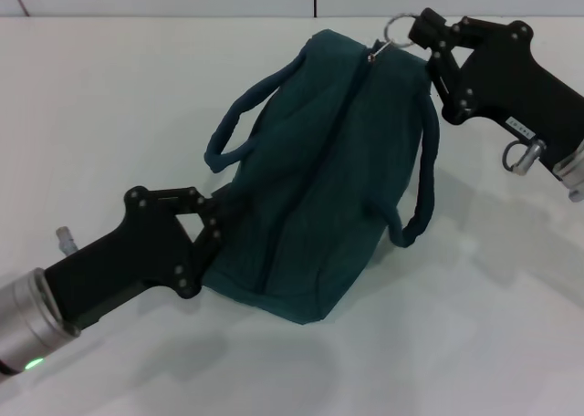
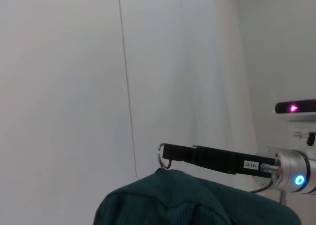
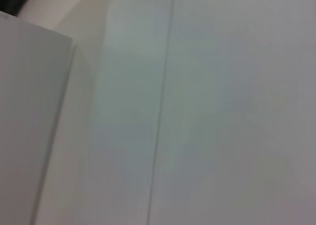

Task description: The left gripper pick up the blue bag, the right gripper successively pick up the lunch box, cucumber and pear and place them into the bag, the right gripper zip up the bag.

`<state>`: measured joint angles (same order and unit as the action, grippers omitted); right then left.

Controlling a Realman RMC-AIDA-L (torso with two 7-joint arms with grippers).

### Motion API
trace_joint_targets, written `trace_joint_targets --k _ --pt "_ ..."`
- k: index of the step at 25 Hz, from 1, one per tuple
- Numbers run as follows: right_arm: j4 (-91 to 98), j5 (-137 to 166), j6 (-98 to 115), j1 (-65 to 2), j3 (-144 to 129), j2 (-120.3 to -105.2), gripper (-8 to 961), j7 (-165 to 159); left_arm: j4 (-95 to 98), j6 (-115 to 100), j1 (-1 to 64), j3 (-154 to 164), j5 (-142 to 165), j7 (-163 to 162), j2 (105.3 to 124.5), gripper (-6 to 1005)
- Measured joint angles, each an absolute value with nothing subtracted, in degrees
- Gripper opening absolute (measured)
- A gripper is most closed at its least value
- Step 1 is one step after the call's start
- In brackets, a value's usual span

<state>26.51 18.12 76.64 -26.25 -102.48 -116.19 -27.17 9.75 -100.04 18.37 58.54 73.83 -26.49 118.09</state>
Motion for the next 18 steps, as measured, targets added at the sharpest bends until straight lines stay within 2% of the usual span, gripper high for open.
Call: trace_joint_targets --k 7,14,18 --pt "25.2 16.2 76.2 -26.2 -102.7 -116.18 17 -26.0 11.7 -100.5 16.6 58.4 73.6 -28.0 117.28 88" --pt "26.2 16.3 77.0 -26.2 -105.4 -116.18 17 -25.9 11.9 -100.5 15.9 58.0 73.5 -23.0 119.47 95" --pt "26.6 16.3 77.1 -26.2 -106.2 -116.19 17 -25.8 10.9 -101.5 15.9 57.9 73.2 -22.6 119.76 100"
